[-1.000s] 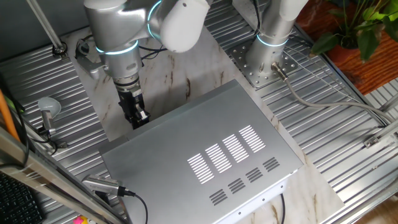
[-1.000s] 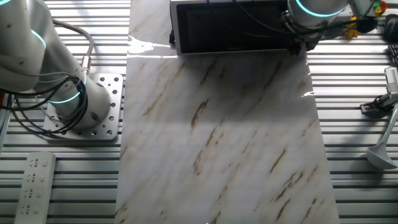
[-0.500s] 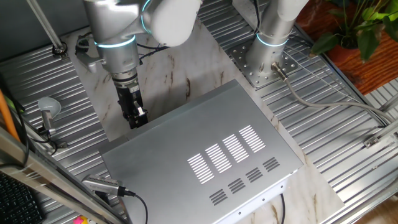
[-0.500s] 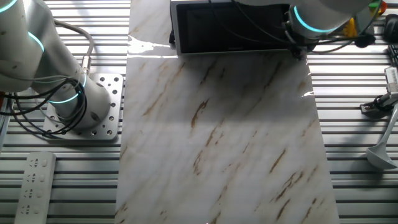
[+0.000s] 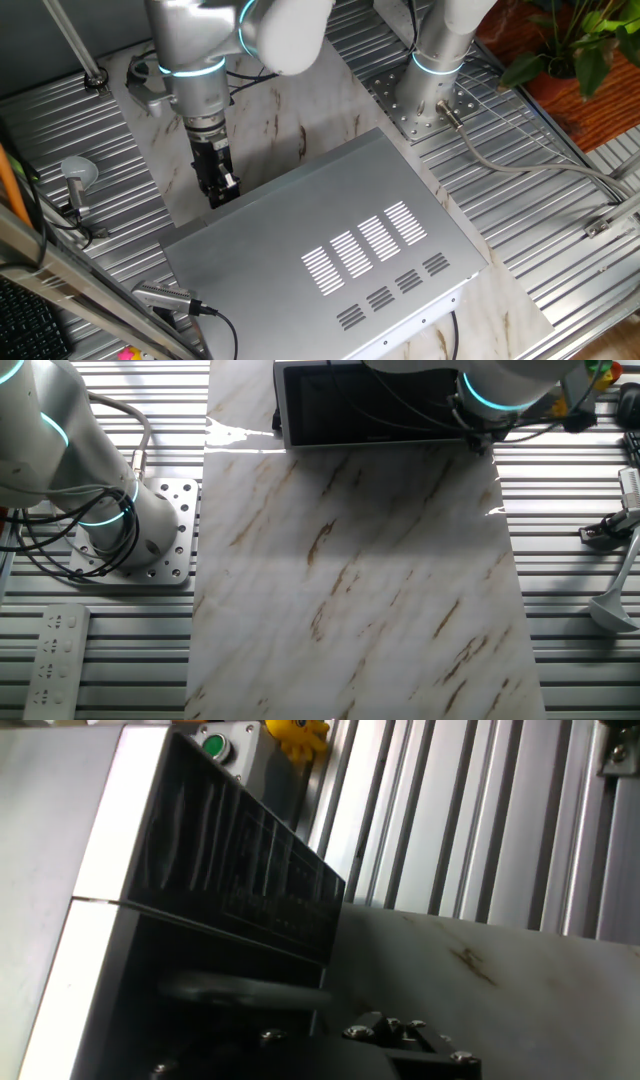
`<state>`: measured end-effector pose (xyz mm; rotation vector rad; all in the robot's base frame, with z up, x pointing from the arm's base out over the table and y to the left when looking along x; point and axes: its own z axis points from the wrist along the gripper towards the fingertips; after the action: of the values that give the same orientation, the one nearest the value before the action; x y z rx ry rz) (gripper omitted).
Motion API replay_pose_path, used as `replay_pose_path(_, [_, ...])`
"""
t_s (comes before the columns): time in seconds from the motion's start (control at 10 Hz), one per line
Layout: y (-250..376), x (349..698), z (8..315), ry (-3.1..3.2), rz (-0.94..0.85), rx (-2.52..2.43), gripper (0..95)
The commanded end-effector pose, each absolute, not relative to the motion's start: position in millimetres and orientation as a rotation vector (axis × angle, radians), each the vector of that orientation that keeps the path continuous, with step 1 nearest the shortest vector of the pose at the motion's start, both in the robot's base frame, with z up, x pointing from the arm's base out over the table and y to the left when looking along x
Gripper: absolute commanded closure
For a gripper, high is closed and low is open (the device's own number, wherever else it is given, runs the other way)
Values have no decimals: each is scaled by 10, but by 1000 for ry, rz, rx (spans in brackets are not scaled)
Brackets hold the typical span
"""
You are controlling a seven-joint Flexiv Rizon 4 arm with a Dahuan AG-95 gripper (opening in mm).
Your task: Open the microwave door
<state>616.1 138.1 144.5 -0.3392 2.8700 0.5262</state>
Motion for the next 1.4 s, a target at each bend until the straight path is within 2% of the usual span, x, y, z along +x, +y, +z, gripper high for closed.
replay_pose_path(0.1, [1365,6151,1446,2850,530,-340,570])
replay_pose_path(1.1, [1510,6216,1373,2795,544,-290,570])
replay_pose_path(1.4, [1495,6209,1373,2818,473,-336,570])
